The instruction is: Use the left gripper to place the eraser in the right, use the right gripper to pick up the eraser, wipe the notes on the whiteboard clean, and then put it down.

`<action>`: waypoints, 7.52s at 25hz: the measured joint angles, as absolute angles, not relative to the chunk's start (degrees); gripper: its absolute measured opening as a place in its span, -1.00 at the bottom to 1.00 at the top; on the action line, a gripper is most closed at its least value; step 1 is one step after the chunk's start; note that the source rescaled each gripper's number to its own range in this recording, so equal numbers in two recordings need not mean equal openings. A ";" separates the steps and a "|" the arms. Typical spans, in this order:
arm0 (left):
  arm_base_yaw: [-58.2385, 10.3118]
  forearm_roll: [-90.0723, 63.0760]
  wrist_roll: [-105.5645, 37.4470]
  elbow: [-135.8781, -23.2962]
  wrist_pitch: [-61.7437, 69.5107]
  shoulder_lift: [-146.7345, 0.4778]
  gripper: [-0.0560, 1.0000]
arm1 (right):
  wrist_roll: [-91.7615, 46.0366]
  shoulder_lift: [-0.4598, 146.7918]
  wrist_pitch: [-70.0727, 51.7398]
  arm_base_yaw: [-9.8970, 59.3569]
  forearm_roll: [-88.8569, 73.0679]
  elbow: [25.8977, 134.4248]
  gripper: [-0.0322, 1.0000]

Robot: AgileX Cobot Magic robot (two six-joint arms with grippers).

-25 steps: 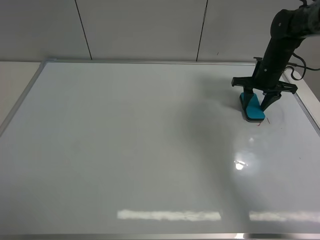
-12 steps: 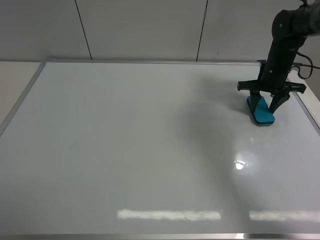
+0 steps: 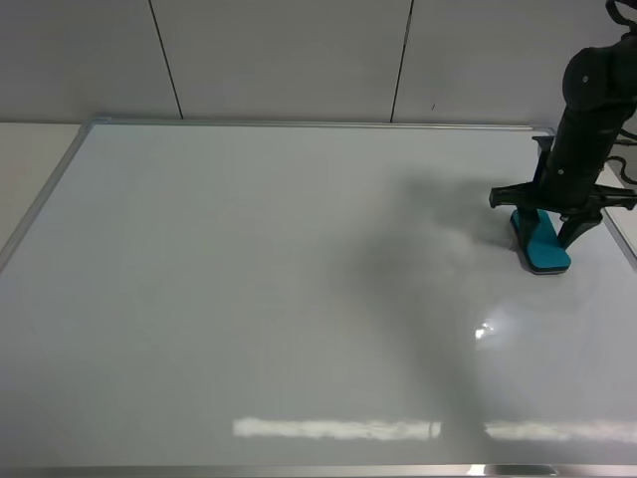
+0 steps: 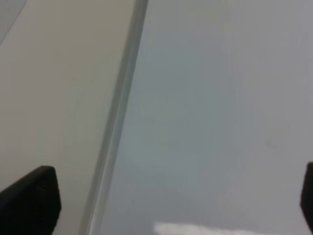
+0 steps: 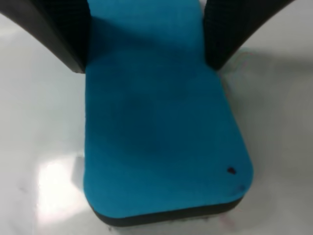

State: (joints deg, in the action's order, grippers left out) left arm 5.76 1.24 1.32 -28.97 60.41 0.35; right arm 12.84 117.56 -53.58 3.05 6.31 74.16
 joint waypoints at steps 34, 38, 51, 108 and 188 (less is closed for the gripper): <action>5.76 1.24 1.32 -28.97 60.41 0.35 1.00 | 5.96 118.06 -53.91 -7.90 1.65 75.85 -0.93; 5.76 1.24 1.32 -28.97 60.41 0.35 1.00 | 5.89 117.86 -53.85 -6.16 1.20 75.68 -0.93; 5.76 1.24 1.32 -28.97 60.41 0.35 1.00 | 5.36 119.77 -48.27 5.83 -6.05 78.86 -0.93; 5.76 1.24 1.32 -28.97 60.41 0.35 1.00 | 25.96 79.09 -45.21 25.05 -3.40 45.52 -0.93; 5.76 1.24 1.31 -28.97 60.41 0.35 1.00 | 9.23 0.47 -67.91 -10.00 0.00 39.14 1.00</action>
